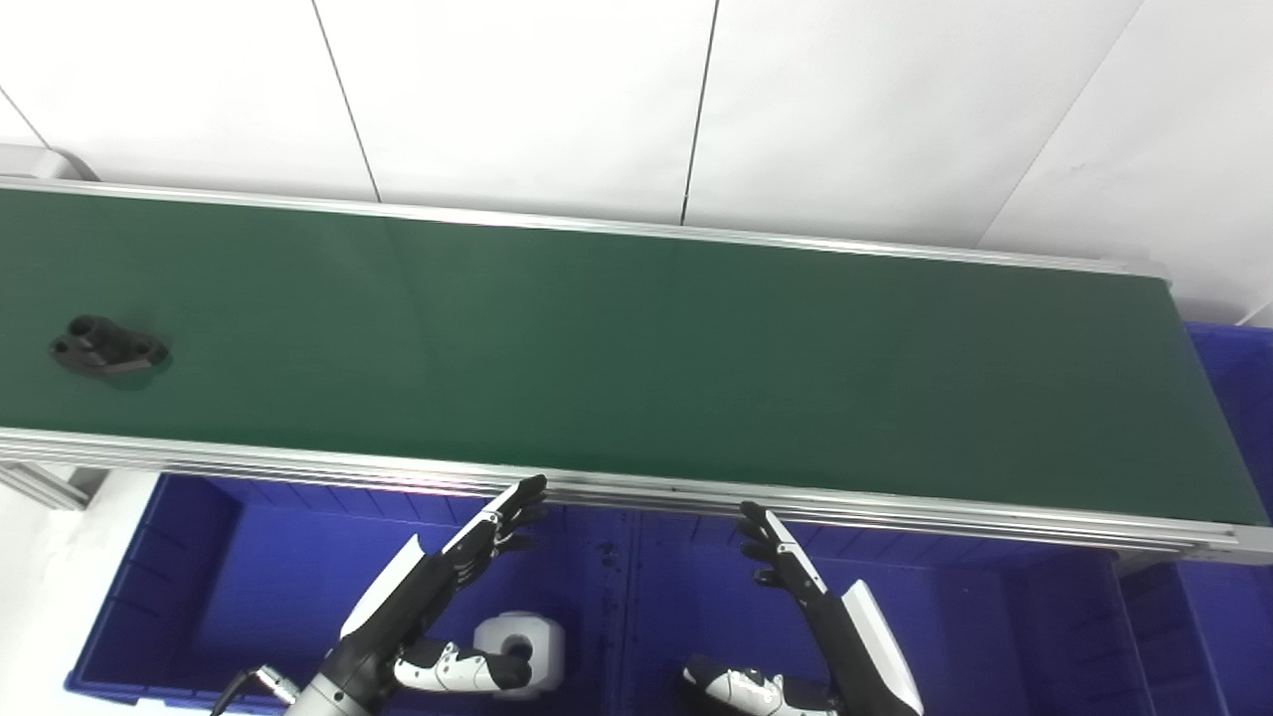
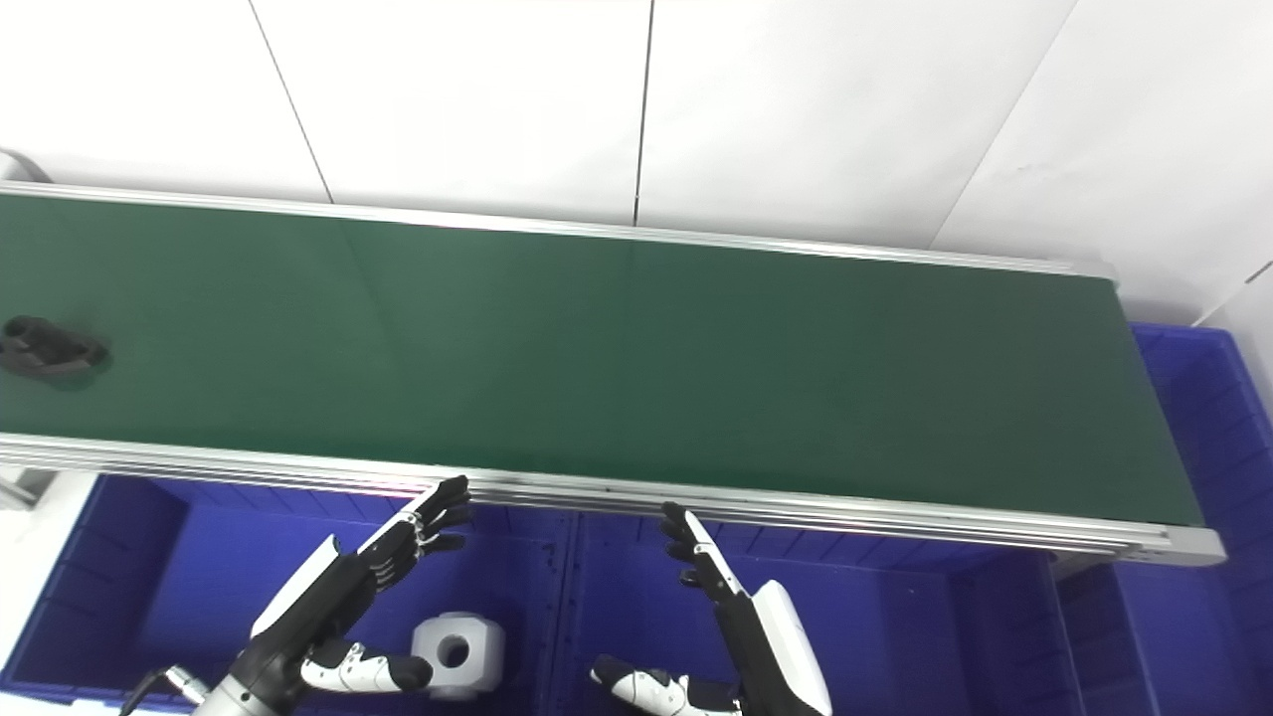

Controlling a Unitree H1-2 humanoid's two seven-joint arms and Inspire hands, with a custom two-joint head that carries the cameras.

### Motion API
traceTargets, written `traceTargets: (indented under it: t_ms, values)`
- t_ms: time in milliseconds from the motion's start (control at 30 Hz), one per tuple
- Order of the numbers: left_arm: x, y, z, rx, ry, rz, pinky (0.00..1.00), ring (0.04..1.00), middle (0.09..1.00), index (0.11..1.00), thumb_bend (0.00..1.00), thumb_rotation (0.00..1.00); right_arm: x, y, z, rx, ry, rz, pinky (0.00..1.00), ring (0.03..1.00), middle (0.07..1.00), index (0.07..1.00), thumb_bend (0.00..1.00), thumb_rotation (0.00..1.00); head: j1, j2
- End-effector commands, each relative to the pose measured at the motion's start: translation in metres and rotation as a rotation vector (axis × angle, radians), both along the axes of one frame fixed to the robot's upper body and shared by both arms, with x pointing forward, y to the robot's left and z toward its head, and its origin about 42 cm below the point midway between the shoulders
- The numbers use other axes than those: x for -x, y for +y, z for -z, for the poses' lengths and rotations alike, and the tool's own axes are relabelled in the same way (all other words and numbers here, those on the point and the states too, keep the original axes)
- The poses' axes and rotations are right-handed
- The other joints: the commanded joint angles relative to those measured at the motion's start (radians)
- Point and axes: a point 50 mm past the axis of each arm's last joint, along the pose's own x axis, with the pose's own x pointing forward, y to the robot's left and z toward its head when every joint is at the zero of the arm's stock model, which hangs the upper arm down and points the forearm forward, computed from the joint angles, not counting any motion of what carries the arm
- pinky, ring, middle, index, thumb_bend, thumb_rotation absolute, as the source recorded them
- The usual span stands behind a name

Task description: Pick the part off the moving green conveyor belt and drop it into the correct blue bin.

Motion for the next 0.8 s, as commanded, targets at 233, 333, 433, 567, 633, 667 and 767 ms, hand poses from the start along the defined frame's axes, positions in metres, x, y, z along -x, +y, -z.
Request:
traceTargets:
  t_ms: [233,333,433,567,633,667,767]
  values:
    - [-0.001,-0.001,-0.004,0.007,-0.049,0.008,0.85,0.914,0.963,0.969,0.72,0.61,0.000,-0.001,-0.005,-0.018,-0.025,0.007,0.78,0.862,0.905,0.957,0.75,0.40,0.121,-0.044]
    - [0.002,-0.005,-0.001,-0.002,-0.045,0.010,0.82,0.899,0.954,0.965,0.75,0.63,0.003,-0.005,-0.003,-0.021,-0.024,0.006,0.76,0.853,0.909,0.961,0.74,0.39,0.177,-0.069]
    - [0.004,-0.010,0.003,-0.002,-0.033,0.014,0.86,0.925,0.965,0.962,0.77,0.62,0.005,-0.010,0.002,-0.029,-0.029,0.007,0.77,0.860,0.911,0.965,0.73,0.36,0.270,-0.120]
    - [0.006,-0.018,0.009,0.002,-0.018,0.028,0.87,0.928,0.969,0.964,0.78,0.61,0.007,-0.018,0.010,-0.031,-0.029,0.006,0.79,0.875,0.917,0.968,0.71,0.33,0.322,-0.163]
    - [0.006,-0.020,0.010,0.011,-0.016,0.033,0.87,0.928,0.971,0.966,0.77,0.58,0.007,-0.019,0.012,-0.034,-0.021,0.008,0.82,0.891,0.927,0.974,0.71,0.33,0.327,-0.169]
    - [0.005,-0.021,0.011,0.013,-0.015,0.034,0.86,0.925,0.969,0.967,0.77,0.57,0.008,-0.019,0.012,-0.038,-0.017,0.009,0.83,0.900,0.933,0.977,0.71,0.33,0.327,-0.170]
    - [0.005,-0.021,0.012,0.015,-0.012,0.031,0.84,0.914,0.965,0.970,0.78,0.56,0.007,-0.019,0.013,-0.039,-0.013,0.011,0.83,0.903,0.942,0.978,0.70,0.31,0.324,-0.172]
